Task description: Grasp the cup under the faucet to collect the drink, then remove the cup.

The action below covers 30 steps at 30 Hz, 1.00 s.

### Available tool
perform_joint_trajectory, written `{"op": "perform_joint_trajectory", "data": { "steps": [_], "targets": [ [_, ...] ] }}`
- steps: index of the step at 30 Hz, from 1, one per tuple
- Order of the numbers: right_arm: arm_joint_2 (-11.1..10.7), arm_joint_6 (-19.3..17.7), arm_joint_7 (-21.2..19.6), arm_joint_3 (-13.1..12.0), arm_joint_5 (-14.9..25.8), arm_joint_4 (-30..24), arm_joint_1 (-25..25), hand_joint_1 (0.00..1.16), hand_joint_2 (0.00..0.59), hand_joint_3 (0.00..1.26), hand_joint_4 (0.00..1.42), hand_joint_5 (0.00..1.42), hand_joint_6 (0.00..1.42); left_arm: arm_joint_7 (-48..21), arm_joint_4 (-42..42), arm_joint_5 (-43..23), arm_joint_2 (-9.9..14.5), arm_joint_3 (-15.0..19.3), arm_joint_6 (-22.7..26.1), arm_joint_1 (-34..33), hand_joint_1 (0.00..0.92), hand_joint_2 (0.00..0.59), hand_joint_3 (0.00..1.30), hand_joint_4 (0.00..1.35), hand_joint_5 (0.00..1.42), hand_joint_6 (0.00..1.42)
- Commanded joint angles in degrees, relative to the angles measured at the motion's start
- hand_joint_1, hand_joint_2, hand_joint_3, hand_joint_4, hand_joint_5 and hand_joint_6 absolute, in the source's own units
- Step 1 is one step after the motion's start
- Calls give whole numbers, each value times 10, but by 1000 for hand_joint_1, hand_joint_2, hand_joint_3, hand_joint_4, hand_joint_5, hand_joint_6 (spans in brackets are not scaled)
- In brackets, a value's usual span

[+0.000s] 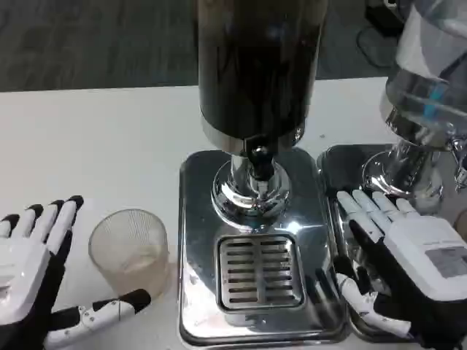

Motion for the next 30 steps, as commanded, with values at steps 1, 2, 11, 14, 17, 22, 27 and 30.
{"op": "perform_joint_trajectory", "data": {
  "steps": [1,2,11,14,17,22,27,30],
  "targets": [
    [-4,1,5,-1,5,5,-7,326,539,0,0,0,0,10,-3,1,-6,4,4,5,0,16,0,0,0,0],
    [-4,1,5,-1,6,5,-7,326,539,0,0,0,0,11,-4,1,-7,4,4,6,0,16,0,0,0,0],
    [-9,-2,7,-1,12,14,-18,326,539,0,0,0,0,38,-14,9,-36,7,17,12,0,16,0,0,0,0],
    [-12,-2,10,-2,15,20,-27,326,539,0,0,0,0,65,-10,-10,-44,15,6,9,0,16,0,0,0,0],
    [-12,1,11,2,9,18,-34,327,539,0,0,0,0,132,5,-34,-51,34,-29,6,0,19,9,0,0,0],
    [-4,7,4,10,2,22,-33,327,539,0,0,0,0,207,47,-78,-45,65,-81,-13,0,28,194,123,129,16],
    [8,15,-3,18,-9,23,-30,327,539,0,0,0,0,161,84,-132,-18,74,-94,-39,0,18,196,176,170,46],
    [16,22,-5,25,-19,21,-29,327,539,0,0,0,0,115,120,-199,2,74,-114,-48,0,1,7,6,14,1]
  ]
}}
